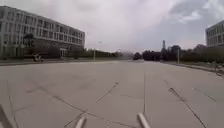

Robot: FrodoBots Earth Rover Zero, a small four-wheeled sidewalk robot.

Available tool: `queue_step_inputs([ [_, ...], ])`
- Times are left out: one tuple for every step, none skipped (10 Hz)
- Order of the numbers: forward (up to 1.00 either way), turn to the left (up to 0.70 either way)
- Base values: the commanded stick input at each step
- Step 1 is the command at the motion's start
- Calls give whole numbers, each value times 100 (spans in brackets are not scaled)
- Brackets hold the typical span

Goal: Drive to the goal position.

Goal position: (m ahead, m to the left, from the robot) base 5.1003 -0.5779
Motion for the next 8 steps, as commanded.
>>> queue_step_inputs([
  [70,0],
  [70,0],
  [70,0],
  [70,0],
  [70,0],
  [70,0],
  [70,0],
  [70,-26],
])
